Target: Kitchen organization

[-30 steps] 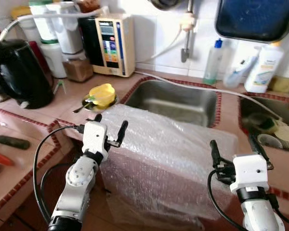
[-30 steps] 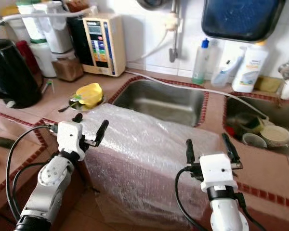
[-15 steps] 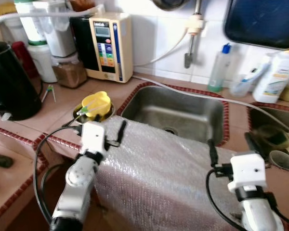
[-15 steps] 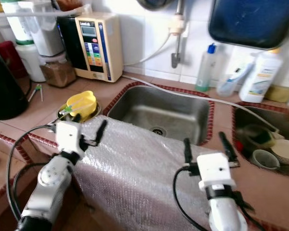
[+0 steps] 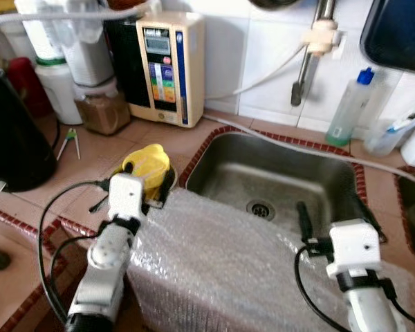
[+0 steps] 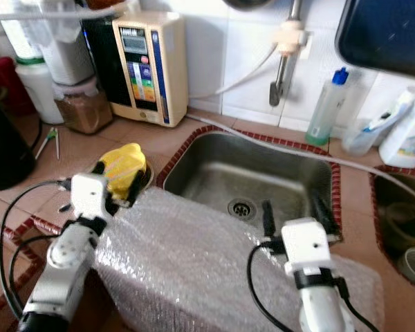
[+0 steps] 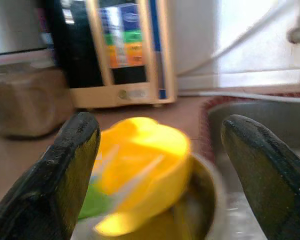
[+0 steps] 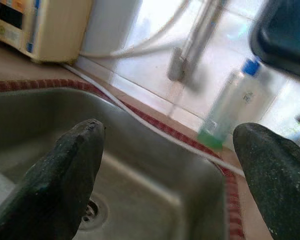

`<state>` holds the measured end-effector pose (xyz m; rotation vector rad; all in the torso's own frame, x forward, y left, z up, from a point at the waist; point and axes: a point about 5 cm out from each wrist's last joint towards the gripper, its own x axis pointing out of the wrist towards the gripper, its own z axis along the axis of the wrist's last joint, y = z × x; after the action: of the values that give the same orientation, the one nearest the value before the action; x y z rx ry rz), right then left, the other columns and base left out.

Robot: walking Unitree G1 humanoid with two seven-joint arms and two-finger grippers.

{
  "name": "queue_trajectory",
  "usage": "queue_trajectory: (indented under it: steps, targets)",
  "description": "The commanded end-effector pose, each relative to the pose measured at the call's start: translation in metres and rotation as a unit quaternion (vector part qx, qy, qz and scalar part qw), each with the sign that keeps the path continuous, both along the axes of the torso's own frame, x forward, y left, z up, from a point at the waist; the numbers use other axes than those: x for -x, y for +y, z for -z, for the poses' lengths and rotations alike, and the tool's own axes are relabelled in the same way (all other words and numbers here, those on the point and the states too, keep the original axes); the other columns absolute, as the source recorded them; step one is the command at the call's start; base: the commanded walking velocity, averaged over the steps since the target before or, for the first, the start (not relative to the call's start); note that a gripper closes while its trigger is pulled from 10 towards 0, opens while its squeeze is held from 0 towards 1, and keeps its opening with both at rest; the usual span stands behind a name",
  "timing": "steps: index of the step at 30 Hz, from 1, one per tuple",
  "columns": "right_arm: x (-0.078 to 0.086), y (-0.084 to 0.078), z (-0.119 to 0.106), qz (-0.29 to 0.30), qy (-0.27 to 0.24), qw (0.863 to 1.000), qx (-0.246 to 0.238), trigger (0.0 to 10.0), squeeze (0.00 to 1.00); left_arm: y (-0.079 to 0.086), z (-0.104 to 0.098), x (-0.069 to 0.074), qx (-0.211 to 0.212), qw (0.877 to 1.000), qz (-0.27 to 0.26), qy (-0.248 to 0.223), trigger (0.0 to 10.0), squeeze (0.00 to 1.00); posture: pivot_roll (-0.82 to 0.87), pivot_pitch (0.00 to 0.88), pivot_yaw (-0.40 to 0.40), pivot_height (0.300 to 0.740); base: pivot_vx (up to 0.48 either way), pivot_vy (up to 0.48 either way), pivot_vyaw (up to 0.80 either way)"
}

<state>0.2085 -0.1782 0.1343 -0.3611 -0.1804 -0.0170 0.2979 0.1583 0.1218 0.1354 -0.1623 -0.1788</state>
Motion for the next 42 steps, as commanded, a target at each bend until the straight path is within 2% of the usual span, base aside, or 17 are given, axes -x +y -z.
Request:
queue_trajectory:
  steps: [1,6,10,17,33,42]
  targets:
    - [0.0,0.003,-0.003,-0.008,-0.005,1.0,0.0,10.0,0.0,0.007,-0.003,0.003,-0.005,1.0,-0.012,-0.005,10.0,0.0,0.06,0.0,0.007,0.74,0.0,0.0,0.0]
    - [0.0,0.003,-0.006,-0.011,-0.009,1.0,0.002,10.0,0.0,0.016,0.0,0.003,0.003,0.999,-0.034,0.008,10.0,0.0,0.06,0.0,0.008,0.74,0.0,0.0,0.0]
    - [0.0,0.006,-0.005,-0.016,-0.008,1.0,-0.001,10.0,0.0,0.022,-0.002,-0.004,0.008,0.999,-0.044,0.014,10.0,0.0,0.06,0.0,0.005,0.74,0.0,0.0,0.0]
    - [0.0,0.007,-0.006,-0.02,-0.008,1.0,-0.001,10.0,0.0,0.02,0.006,-0.004,0.02,0.998,-0.033,0.04,10.0,0.0,0.06,0.0,0.003,0.74,0.0,0.0,0.0]
    - [0.006,0.01,-0.008,-0.03,0.0,0.999,-0.016,10.0,0.0,0.018,0.013,-0.004,0.048,0.997,-0.025,0.06,10.0,0.0,0.05,0.0,-0.01,0.74,0.0,0.0,0.0]
    - [0.012,0.028,-0.001,-0.101,0.048,0.992,-0.066,10.0,0.0,0.022,0.018,-0.013,0.103,0.991,-0.042,0.078,10.0,0.0,0.05,0.0,-0.009,0.74,0.0,0.0,0.0]
